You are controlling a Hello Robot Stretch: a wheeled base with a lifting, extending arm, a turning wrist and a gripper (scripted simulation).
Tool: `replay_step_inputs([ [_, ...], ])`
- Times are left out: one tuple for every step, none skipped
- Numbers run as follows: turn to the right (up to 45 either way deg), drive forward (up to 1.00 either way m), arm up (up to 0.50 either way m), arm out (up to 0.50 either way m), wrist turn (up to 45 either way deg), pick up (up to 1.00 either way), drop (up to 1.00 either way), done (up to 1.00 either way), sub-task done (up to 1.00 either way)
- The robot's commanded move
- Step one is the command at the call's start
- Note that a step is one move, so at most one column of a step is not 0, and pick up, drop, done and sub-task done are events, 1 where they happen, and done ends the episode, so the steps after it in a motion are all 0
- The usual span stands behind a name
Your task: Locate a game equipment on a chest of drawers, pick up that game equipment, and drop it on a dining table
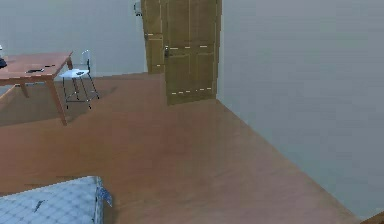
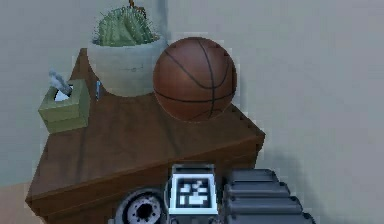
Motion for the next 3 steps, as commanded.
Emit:
replay_step_inputs([
  [0.0,0.0,0.0,0.12,0.0,0.0,0.0,0.0,0.0],
  [0.0,0.0,0.0,0.0,45.0,0.0,0.0,0.0,0.0],
  [0.0,0.0,0.0,0.0,45.0,0.0,0.0,0.0,0.0],
])
